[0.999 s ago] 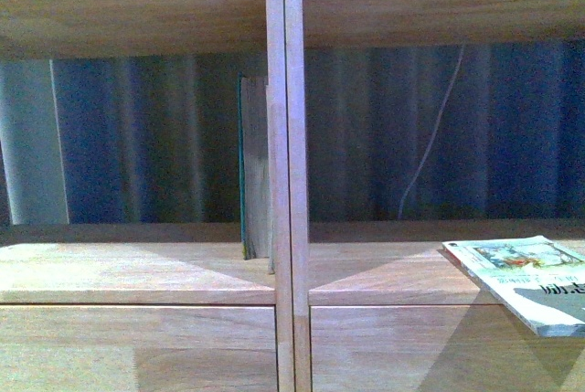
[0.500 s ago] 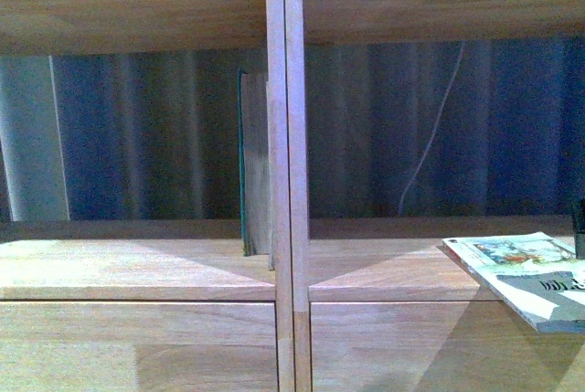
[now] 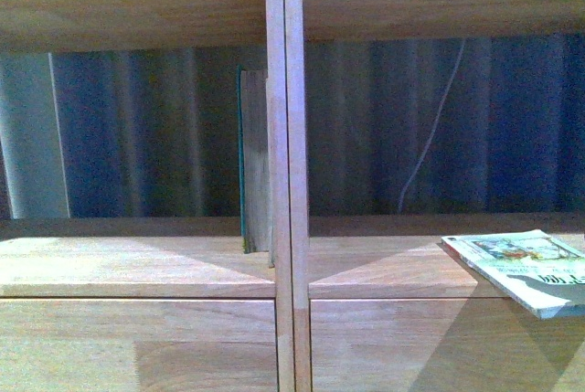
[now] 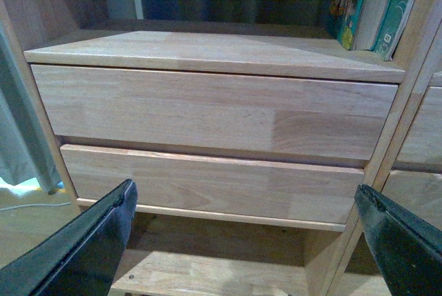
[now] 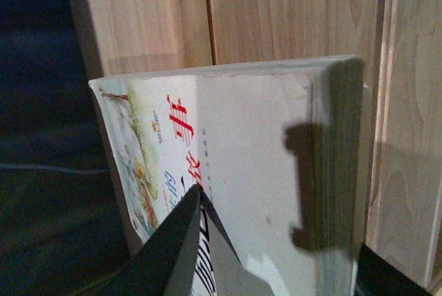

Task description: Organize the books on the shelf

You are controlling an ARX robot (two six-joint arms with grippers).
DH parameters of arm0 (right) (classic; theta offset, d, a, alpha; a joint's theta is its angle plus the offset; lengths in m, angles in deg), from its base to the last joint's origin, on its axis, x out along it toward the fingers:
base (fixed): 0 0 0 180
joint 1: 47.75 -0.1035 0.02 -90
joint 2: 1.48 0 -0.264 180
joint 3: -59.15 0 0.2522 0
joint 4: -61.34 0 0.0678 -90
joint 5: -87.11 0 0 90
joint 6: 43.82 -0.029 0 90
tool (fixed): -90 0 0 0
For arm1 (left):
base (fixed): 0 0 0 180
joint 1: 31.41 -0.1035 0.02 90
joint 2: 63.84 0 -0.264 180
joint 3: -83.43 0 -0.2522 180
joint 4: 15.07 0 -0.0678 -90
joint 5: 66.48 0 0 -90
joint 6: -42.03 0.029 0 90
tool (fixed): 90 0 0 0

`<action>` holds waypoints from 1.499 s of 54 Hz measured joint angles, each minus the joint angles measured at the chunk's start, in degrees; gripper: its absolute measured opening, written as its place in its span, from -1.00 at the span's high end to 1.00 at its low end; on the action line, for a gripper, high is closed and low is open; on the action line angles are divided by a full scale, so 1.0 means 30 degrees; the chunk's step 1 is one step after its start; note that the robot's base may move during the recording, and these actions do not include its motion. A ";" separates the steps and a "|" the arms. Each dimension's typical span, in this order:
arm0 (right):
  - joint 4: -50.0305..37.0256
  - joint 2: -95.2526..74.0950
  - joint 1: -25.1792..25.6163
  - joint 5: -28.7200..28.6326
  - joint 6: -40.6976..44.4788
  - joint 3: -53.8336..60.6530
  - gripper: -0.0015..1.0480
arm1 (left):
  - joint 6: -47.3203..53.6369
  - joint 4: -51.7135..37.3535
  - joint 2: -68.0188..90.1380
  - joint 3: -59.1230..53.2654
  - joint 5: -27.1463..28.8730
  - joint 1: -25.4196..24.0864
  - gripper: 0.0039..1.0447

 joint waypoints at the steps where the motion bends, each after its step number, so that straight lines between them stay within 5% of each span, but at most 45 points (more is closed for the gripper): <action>1: -0.0022 0.0087 0.0000 0.0015 0.0029 0.0015 0.55 | 0.0007 0.0000 0.0000 0.0000 0.0000 0.0000 -0.86; 9: -0.0226 0.0685 0.0000 0.0022 0.0219 0.0153 0.85 | 0.0000 0.0000 0.0000 0.0000 0.0000 0.0000 -0.86; 26: -0.1377 0.3162 0.0226 0.0007 0.2419 0.2259 0.86 | 0.0000 0.0000 0.0000 0.0000 0.0000 0.0000 -0.86; 54: -0.2339 1.1832 0.3606 -0.2353 0.8291 0.5501 0.86 | 0.0000 0.0000 0.0000 0.0000 0.0000 0.0000 -0.86; 66: -0.1996 1.3741 0.2616 -0.2565 0.9748 0.5260 0.86 | 0.0000 0.0000 0.0000 0.0000 0.0000 0.0000 -0.86; 81: -0.2346 1.5606 -0.0627 -0.2426 1.2247 0.5013 0.86 | 0.0000 0.0000 0.0000 0.0000 0.0000 0.0000 -0.86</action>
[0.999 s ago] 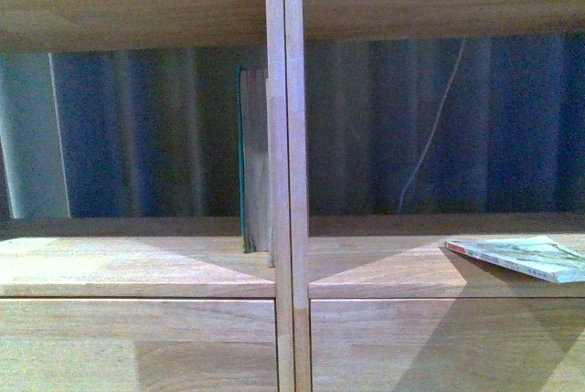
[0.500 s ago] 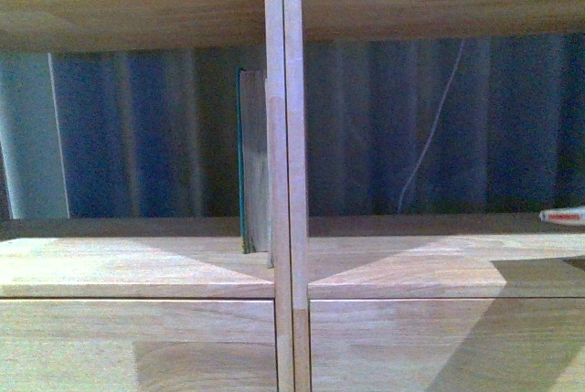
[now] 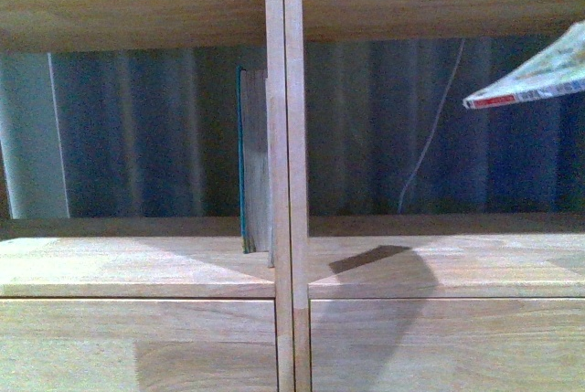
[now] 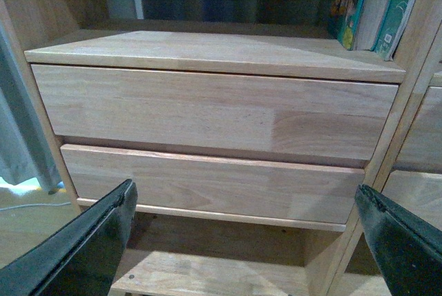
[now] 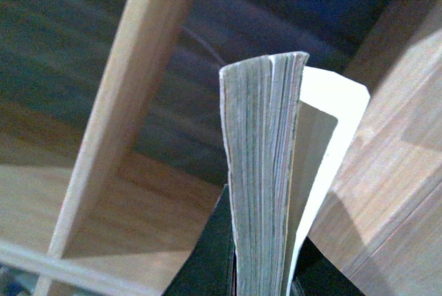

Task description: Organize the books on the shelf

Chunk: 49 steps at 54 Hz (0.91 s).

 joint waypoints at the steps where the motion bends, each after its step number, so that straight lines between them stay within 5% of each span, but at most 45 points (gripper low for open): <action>1: -0.0066 0.0058 -0.0160 0.0036 0.0124 -0.0015 0.86 | 0.0000 0.0000 0.0000 0.0000 0.0000 0.0000 -0.86; 14: -0.2047 0.1217 -0.5319 0.1326 0.3861 -0.0459 0.86 | 0.0000 0.0000 0.0000 0.0000 0.0000 0.0000 -0.86; 21: -0.2273 0.1056 -0.6120 0.1464 0.4583 -0.0481 0.86 | 0.0000 0.0000 0.0000 0.0000 0.0000 0.0000 -0.86; 25: -0.2273 0.1035 -0.5952 0.1581 0.4590 -0.0481 0.86 | -0.3738 -0.3665 0.2455 0.0015 -0.9027 -0.2885 -0.86; 32: -0.2244 0.1035 -0.5690 0.1413 0.4568 -0.0474 0.86 | -0.8196 -0.6659 0.5479 0.0066 -1.6772 -0.4867 -0.86; 38: -0.2164 0.1035 -0.5348 0.1355 0.4539 -0.0474 0.86 | -1.0426 -0.9027 0.7380 0.0554 -1.9205 -0.5486 -0.86; 49: -0.2157 0.0867 -0.5224 0.1202 0.4532 -0.0466 0.86 | -1.4477 -1.4039 1.1307 0.2863 -1.9482 -0.5581 -0.86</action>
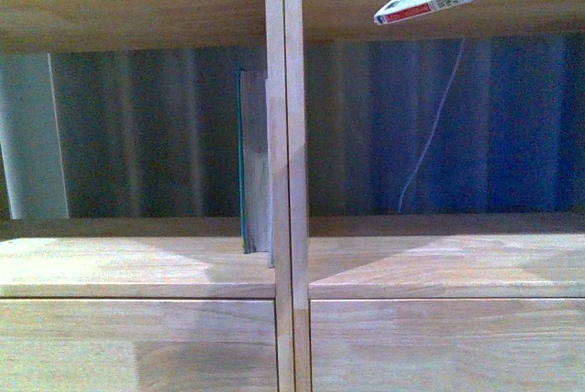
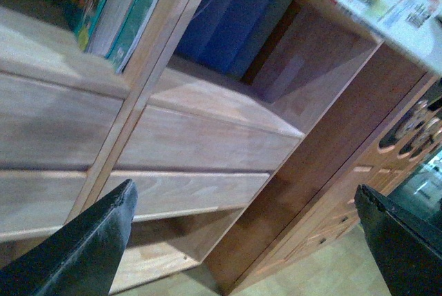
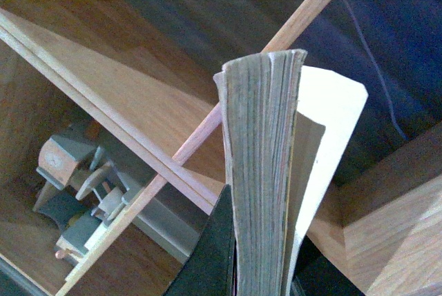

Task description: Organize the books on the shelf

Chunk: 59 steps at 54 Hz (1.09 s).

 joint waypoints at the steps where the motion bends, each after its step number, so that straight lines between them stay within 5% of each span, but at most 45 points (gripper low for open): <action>1: -0.0022 -0.0058 -0.0022 -0.0029 0.0000 0.0000 0.86 | -0.0423 -0.0532 0.0430 0.0299 0.0022 0.0124 -0.86; 16: -0.0583 -0.1421 -0.1166 0.0051 0.0044 -0.0612 0.86 | -0.8094 -0.6805 0.5195 0.4597 0.2208 0.3249 -0.86; 27: -0.1035 -0.2346 -0.2557 0.0189 0.0102 -0.1617 0.86 | -1.2896 -0.7497 0.6914 0.6404 0.5581 0.5938 -0.86; 40: -0.1122 -0.3104 -0.4255 0.0590 0.0168 -0.2798 0.86 | -1.3580 -0.7643 0.7868 0.6652 0.8123 0.9253 -0.86; 59: -0.1122 -0.3279 -0.7074 0.1443 0.0189 -0.2922 0.86 | -1.3464 -0.7941 0.9668 0.8597 0.9755 1.0047 -0.86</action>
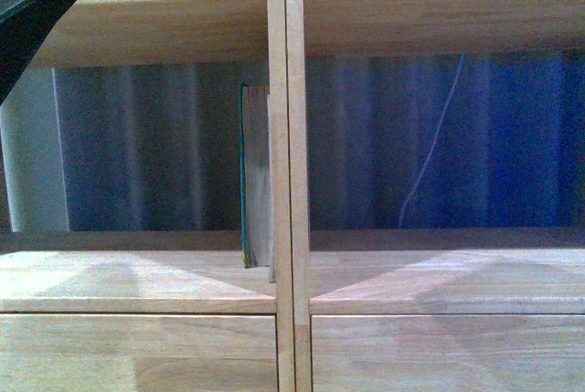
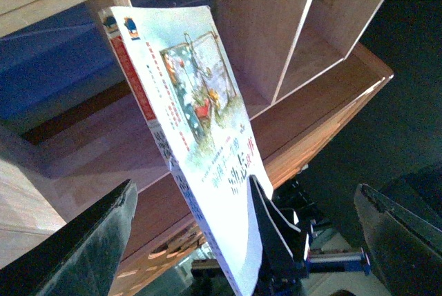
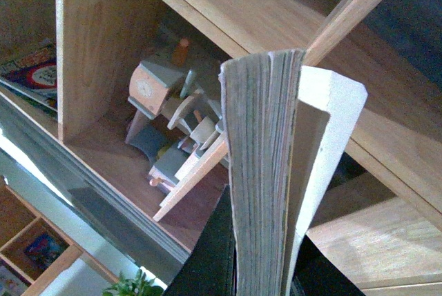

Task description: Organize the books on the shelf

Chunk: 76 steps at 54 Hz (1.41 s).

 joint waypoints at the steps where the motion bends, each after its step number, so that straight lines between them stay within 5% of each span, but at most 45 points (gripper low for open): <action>1: 0.0000 0.0000 -0.0131 0.0066 0.0007 0.0000 0.86 | 0.0000 -0.0007 0.0044 0.0036 0.0029 0.0007 -0.86; 38: -0.0627 -0.0838 -0.3402 0.0430 -0.0772 0.0117 0.86 | 0.0568 -0.0182 0.0831 0.1188 0.1319 0.0867 -0.86; 69: 0.0029 -0.0838 -0.2827 0.0517 -0.1639 0.0160 0.86 | 0.1064 0.0109 0.0801 0.1231 0.1362 0.0430 0.76; 76: 0.0597 -0.0838 -0.2652 0.0583 -0.1858 0.0160 0.86 | 0.0998 0.0189 0.0692 0.1231 0.1348 0.0393 0.88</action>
